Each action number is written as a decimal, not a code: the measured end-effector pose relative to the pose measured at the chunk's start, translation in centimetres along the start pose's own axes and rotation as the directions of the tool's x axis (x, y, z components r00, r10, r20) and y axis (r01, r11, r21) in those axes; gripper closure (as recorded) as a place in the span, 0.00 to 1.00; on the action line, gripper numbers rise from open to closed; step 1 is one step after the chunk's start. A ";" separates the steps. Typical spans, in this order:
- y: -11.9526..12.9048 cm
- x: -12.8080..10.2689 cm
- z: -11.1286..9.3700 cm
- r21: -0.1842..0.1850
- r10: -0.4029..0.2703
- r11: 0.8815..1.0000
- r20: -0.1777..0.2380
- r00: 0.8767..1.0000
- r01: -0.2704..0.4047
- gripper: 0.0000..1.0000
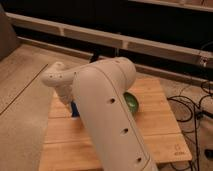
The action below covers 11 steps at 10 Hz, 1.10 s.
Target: Wipe the white sponge on the table
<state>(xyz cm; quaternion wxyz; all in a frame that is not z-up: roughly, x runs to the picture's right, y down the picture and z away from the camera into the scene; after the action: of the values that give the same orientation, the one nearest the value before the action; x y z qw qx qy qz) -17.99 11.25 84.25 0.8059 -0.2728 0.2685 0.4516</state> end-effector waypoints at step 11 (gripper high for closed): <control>-5.9 1.3 6.7 0.091 0.107 0.992 -0.229 0.968 -0.088 1.00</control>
<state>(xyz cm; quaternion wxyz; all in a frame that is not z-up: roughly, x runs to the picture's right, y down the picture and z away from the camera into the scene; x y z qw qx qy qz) -11.02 13.99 89.24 0.7560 -0.2777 0.3923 0.4444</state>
